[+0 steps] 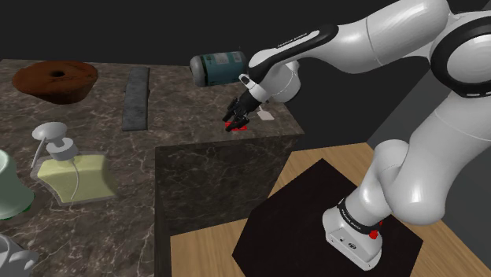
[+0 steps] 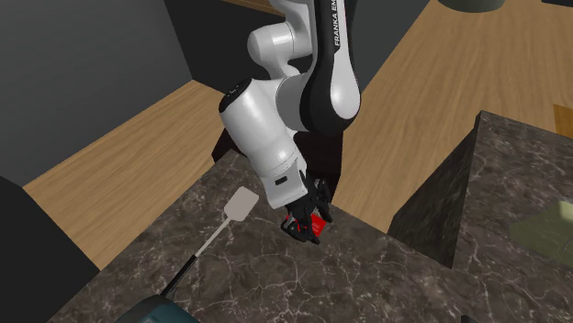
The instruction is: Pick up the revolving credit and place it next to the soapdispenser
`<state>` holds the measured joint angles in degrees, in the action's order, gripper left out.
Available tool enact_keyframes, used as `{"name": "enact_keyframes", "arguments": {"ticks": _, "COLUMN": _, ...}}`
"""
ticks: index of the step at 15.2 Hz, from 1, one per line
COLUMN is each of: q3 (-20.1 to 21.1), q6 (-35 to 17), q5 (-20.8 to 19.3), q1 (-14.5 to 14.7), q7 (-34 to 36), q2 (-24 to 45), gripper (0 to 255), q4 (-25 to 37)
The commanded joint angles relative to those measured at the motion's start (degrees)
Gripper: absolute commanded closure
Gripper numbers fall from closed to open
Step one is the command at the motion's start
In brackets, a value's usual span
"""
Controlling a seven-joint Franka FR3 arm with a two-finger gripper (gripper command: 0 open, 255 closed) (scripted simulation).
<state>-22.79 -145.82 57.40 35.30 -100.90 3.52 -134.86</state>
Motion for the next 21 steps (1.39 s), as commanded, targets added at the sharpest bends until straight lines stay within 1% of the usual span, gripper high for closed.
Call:
{"name": "enact_keyframes", "arguments": {"ticks": 1, "q3": 0.1, "q6": -0.1, "q5": -0.2, "q1": 0.1, "q7": 0.2, "q2": 0.4, "gripper": 255, "q4": -0.3}}
{"name": "enact_keyframes", "arguments": {"ticks": 12, "q3": -0.5, "q6": 3.1, "q5": -11.4, "q1": -0.2, "q7": 11.0, "q2": -6.6, "gripper": 255, "q4": 0.2}}
{"name": "enact_keyframes", "arguments": {"ticks": 21, "q3": 0.0, "q6": 7.1, "q5": -18.8, "q1": -1.1, "q7": 18.4, "q2": -11.1, "gripper": 255, "q4": 2.2}}
